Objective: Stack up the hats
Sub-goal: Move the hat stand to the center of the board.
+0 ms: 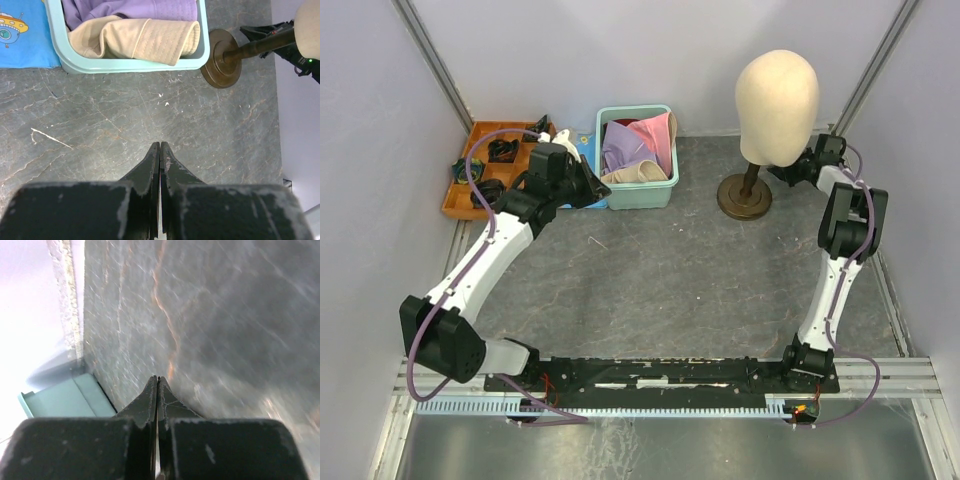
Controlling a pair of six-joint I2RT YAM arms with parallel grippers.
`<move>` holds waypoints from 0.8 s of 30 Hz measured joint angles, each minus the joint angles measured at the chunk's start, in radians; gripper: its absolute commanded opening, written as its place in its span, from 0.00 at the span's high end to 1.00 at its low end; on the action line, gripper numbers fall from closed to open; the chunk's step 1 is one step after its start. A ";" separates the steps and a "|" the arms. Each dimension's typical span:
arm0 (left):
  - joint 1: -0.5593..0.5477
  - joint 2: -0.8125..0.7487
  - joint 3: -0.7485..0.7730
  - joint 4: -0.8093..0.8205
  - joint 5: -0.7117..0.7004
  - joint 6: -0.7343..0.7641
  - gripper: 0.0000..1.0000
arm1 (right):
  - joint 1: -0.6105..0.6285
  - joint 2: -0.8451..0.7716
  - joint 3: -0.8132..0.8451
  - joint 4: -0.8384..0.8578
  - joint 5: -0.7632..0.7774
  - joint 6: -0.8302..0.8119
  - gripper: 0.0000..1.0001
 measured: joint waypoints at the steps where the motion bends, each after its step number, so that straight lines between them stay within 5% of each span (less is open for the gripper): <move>1: 0.000 0.005 0.003 0.000 -0.002 0.000 0.97 | 0.002 0.030 0.035 0.003 -0.015 0.010 1.00; 11: 0.000 0.043 0.015 0.000 -0.008 0.000 0.97 | 0.069 0.191 0.182 0.040 -0.121 0.081 1.00; 24: 0.000 0.048 0.017 0.002 -0.016 0.003 0.97 | 0.121 -0.110 -0.316 0.144 -0.092 0.063 1.00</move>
